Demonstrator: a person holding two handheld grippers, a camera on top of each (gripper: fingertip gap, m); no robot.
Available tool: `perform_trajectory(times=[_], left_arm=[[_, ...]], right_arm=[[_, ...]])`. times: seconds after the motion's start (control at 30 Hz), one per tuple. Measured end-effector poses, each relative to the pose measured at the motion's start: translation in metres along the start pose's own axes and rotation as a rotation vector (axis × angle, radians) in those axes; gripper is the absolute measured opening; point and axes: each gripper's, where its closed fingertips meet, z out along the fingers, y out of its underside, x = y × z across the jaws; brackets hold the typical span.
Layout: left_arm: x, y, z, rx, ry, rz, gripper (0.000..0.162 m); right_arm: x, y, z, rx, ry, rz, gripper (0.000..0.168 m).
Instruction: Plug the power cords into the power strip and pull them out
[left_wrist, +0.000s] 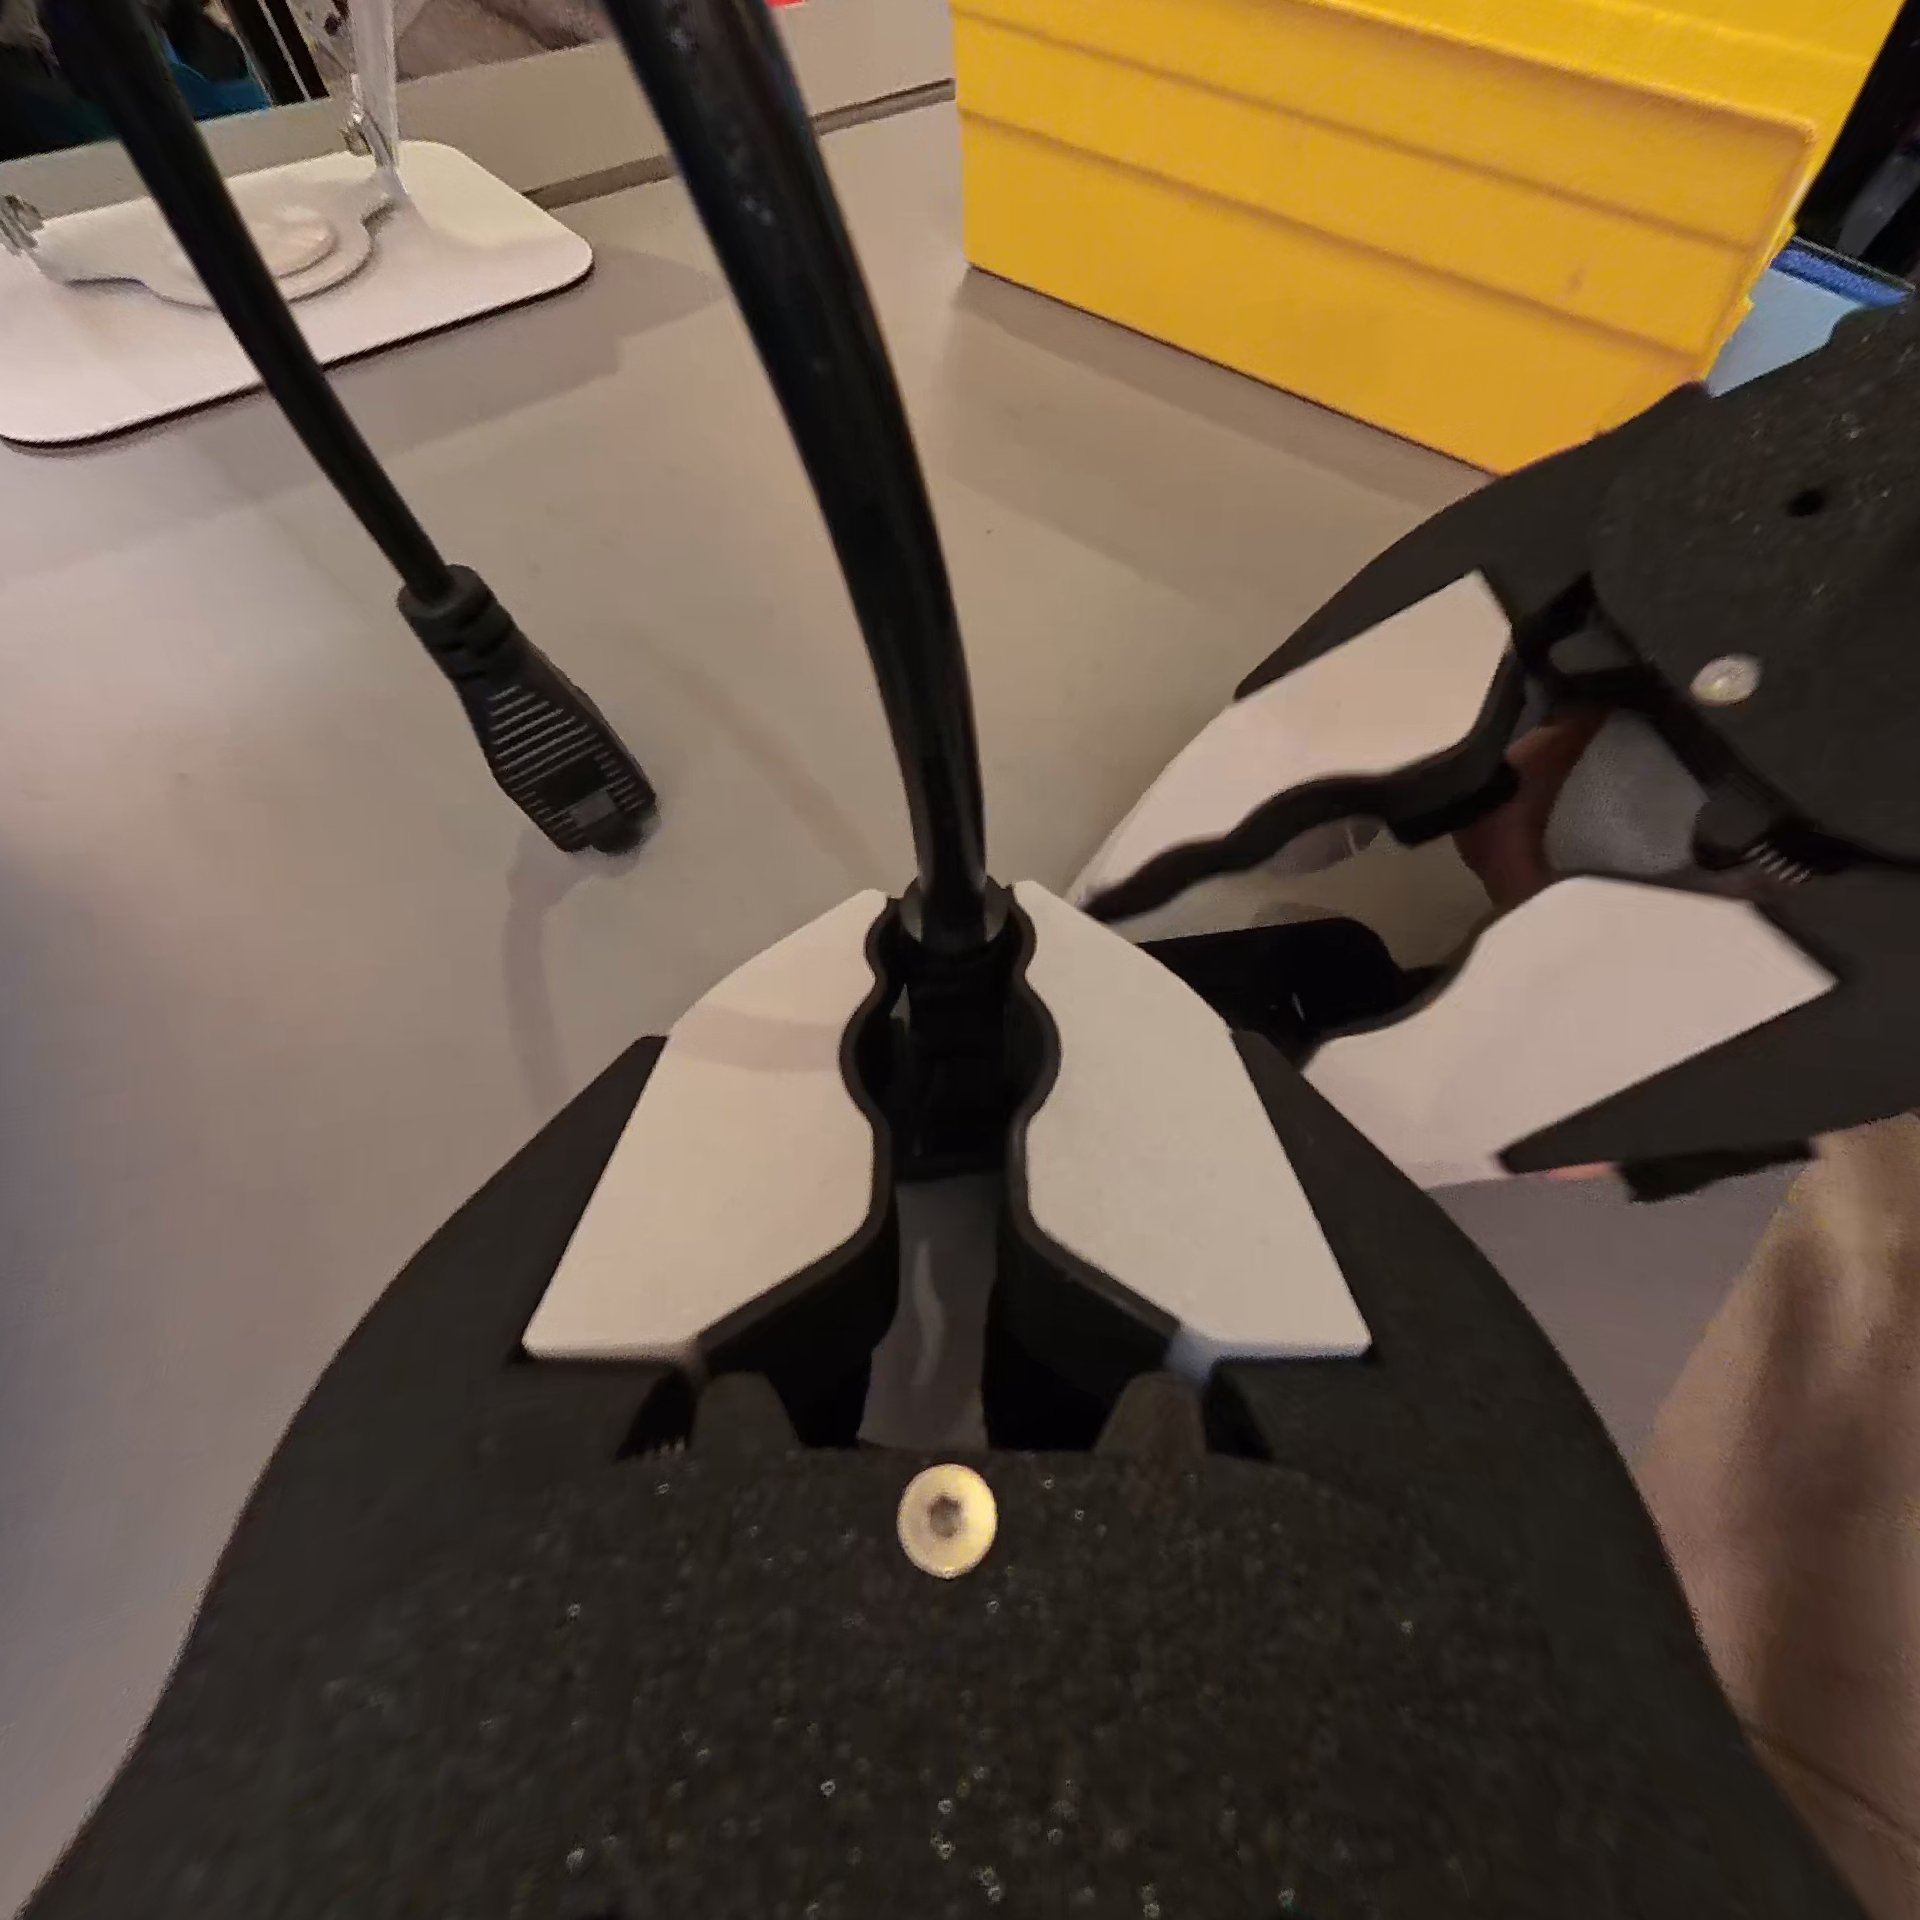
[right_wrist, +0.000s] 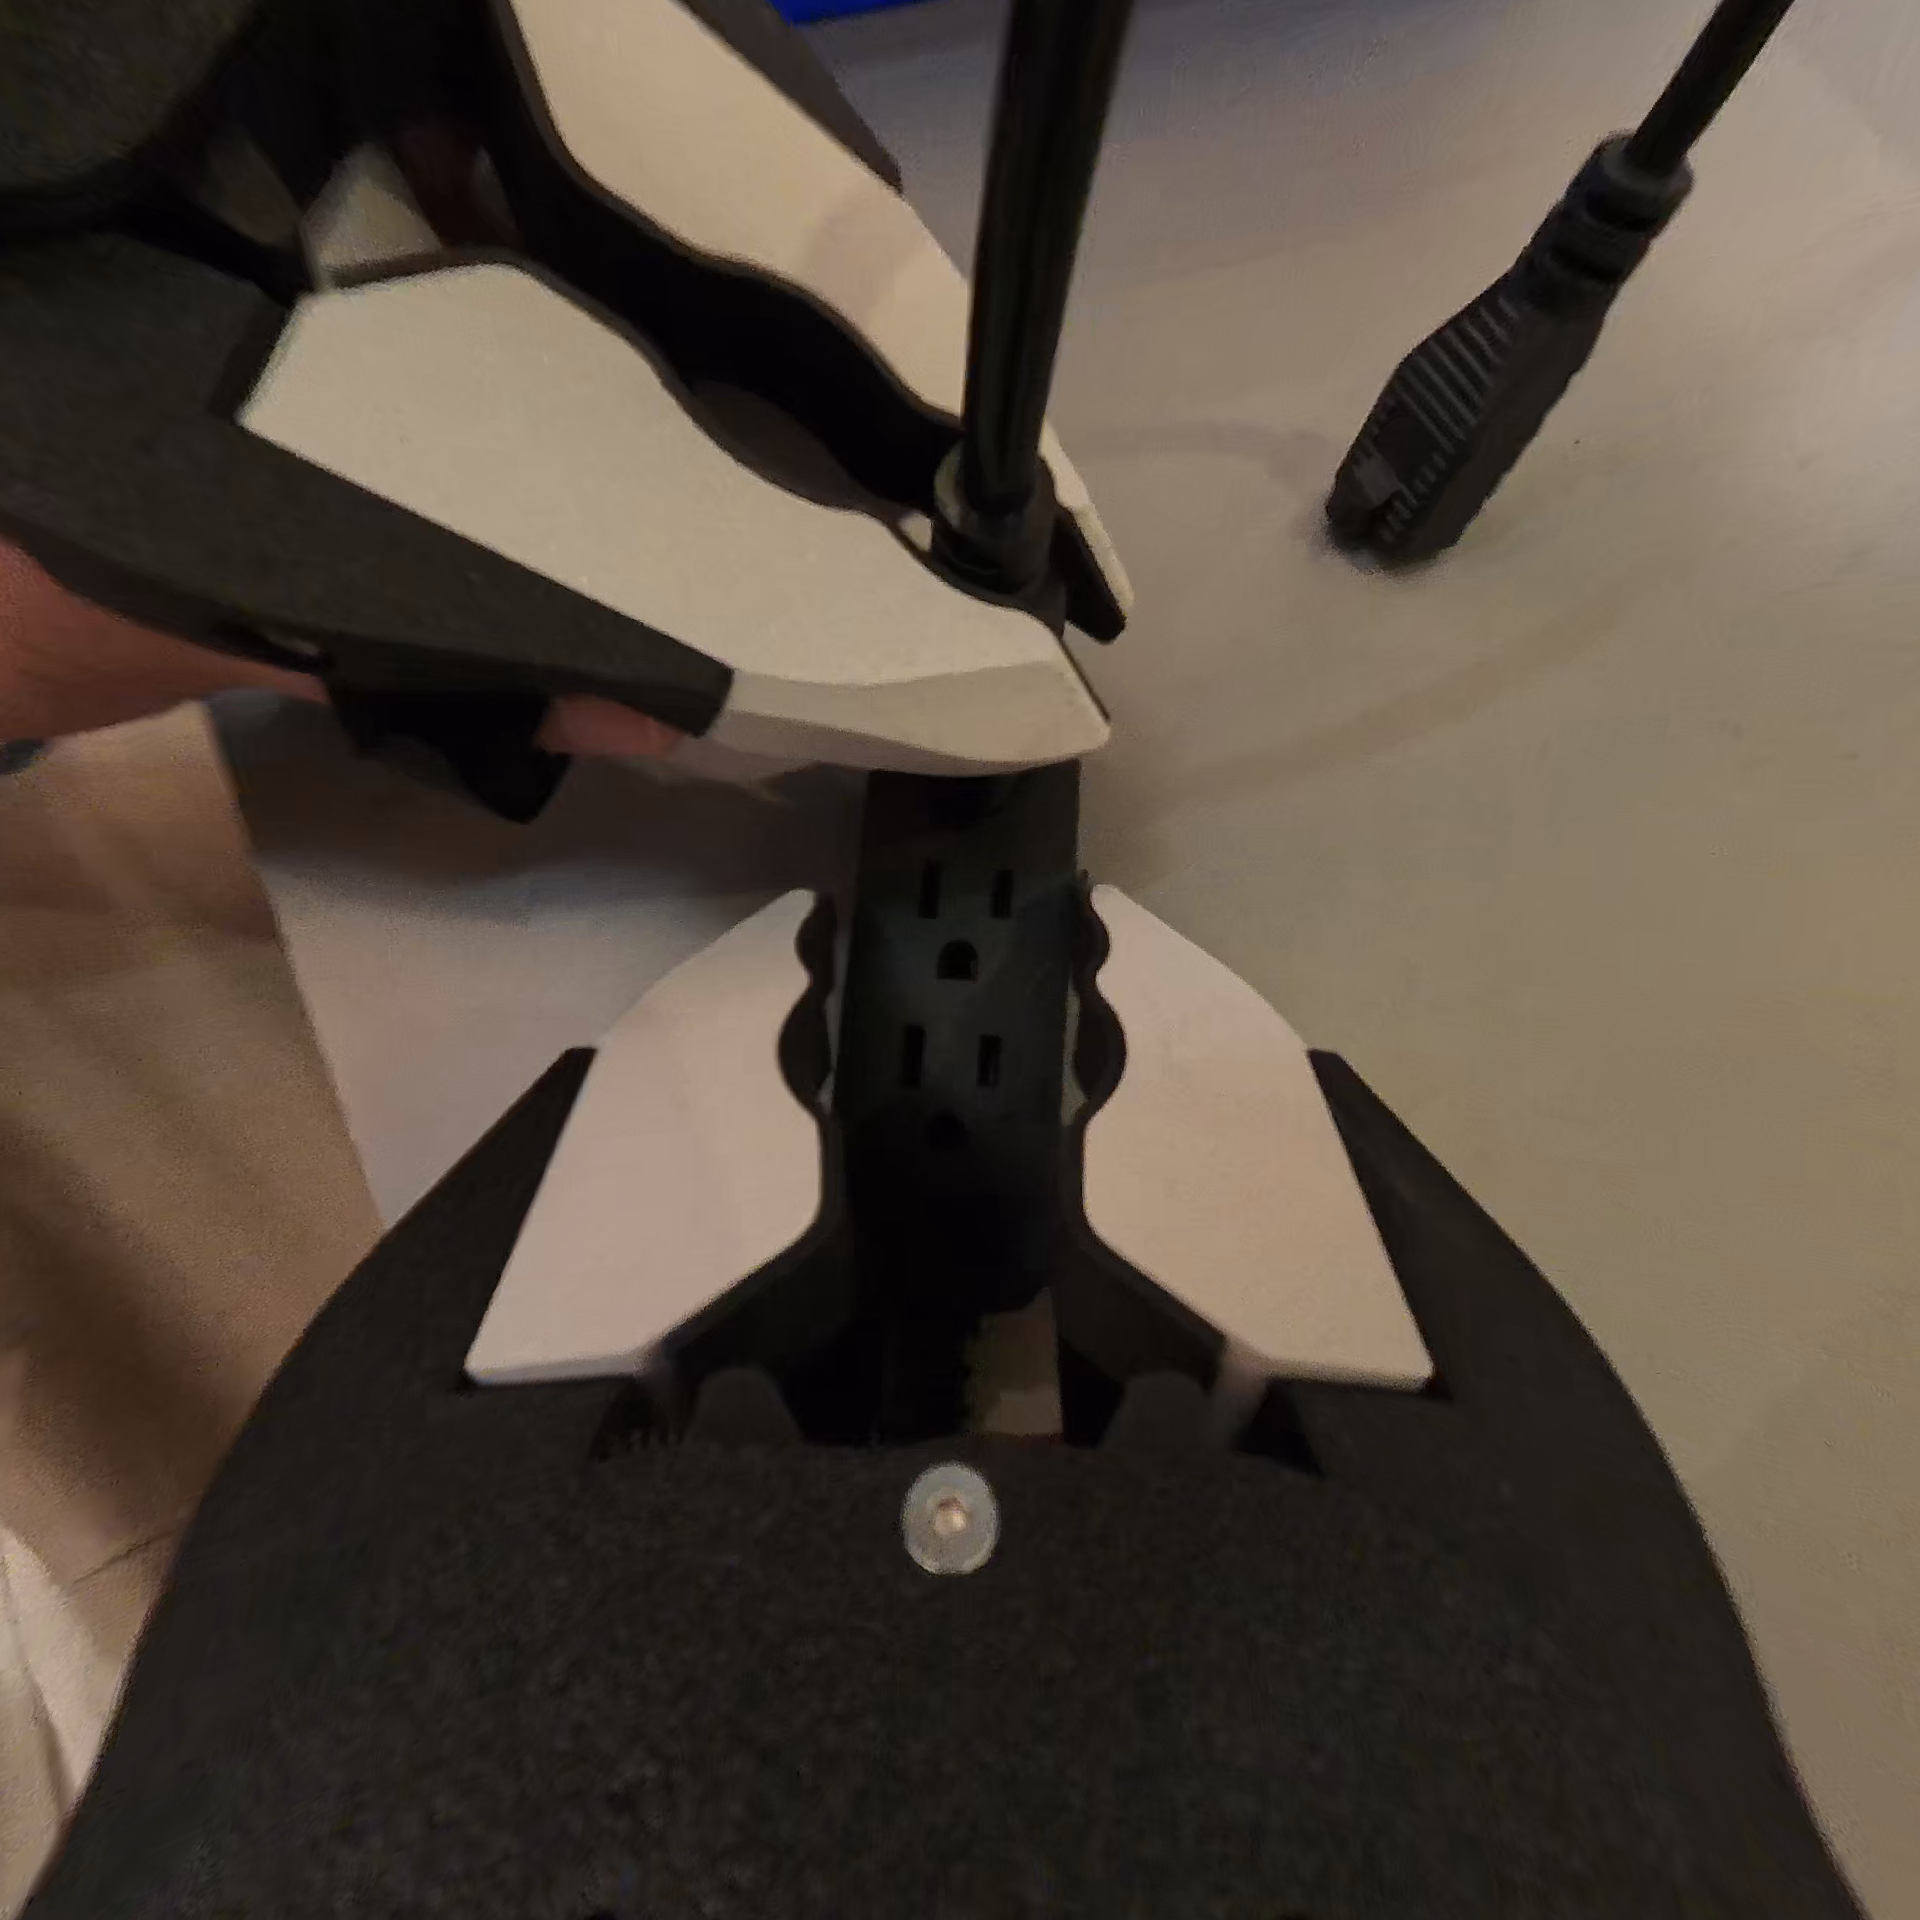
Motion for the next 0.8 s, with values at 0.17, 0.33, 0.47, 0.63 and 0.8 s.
perform_trajectory(times=[0.17, 0.33, 0.47, 0.63, 0.8], left_arm=[[-0.004, 0.0, 0.0, 0.005, 0.011, -0.036, 0.016], [-0.001, 0.001, 0.0, -0.001, -0.019, -0.016, 0.016], [0.0, 0.001, -0.001, -0.008, -0.014, -0.004, 0.016], [0.0, 0.001, -0.004, -0.03, -0.008, 0.028, 0.015], [0.001, 0.0, -0.006, -0.012, 0.007, 0.012, 0.014]], right_arm=[[-0.003, -0.014, -0.01, 0.106, -0.128, 0.082, 0.047], [0.0, -0.006, -0.003, 0.042, -0.036, 0.008, 0.022], [-0.004, -0.007, -0.002, 0.057, 0.004, -0.035, 0.013], [-0.004, -0.005, -0.002, 0.044, 0.012, -0.031, 0.013], [-0.005, -0.005, -0.002, 0.022, -0.012, -0.006, 0.012]])
